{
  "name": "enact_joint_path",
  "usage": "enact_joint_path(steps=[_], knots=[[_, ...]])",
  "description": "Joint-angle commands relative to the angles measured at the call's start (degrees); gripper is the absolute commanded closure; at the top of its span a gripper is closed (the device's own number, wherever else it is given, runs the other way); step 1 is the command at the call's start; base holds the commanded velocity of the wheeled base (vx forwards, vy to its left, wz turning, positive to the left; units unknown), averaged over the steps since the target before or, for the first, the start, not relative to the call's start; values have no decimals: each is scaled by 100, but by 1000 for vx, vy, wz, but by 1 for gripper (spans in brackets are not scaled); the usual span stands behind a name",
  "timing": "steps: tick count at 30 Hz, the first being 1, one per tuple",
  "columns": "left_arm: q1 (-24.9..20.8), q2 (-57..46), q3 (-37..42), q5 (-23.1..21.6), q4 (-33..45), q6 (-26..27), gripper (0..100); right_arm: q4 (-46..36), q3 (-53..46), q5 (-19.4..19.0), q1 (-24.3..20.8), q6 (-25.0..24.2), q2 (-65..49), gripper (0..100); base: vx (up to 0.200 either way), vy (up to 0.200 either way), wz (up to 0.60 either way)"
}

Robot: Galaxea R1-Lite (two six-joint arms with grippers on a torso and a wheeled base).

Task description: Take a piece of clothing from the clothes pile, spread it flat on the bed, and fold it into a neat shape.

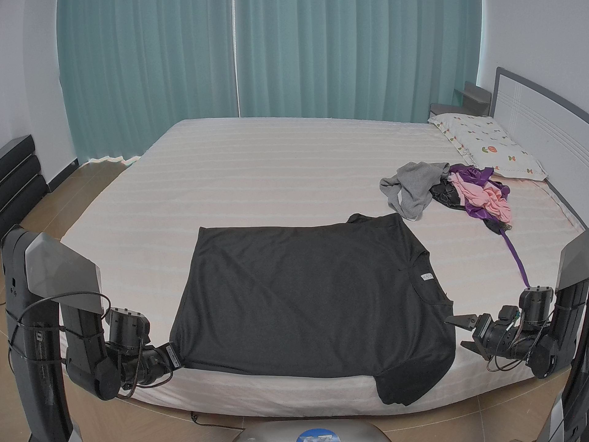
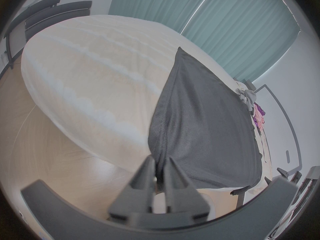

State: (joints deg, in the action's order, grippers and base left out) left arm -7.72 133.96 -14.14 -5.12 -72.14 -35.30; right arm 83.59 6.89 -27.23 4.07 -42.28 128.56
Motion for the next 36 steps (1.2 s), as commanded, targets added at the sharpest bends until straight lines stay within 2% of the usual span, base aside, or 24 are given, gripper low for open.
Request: enact_joint_path(steps=[1,12,15,17,23,29,30,36], knots=[[69,-54,236,29,-1,-29,100,-1,6,-1,-3,0,11,0,0,0,0],[25,-98,359,90,-186,-73,100,-1,-3,95,-47,70,196,0,0,0,0],[25,-90,351,90,-186,-82,100,-1,6,218,-47,88,248,0,0,0,0],[16,-98,351,90,-186,-170,100,-1,41,429,-64,141,292,0,0,0,0],[7,-107,315,73,-256,-407,100,-1,287,658,-143,220,547,0,0,0,0],[16,-90,298,73,-256,-416,100,-45,709,711,-196,229,714,0,0,0,0],[7,-90,298,73,-256,-425,100,-62,761,719,-214,229,749,100,0,0,0],[7,-90,315,64,-256,-433,100,-89,1069,869,-231,264,811,100,0,0,0]])
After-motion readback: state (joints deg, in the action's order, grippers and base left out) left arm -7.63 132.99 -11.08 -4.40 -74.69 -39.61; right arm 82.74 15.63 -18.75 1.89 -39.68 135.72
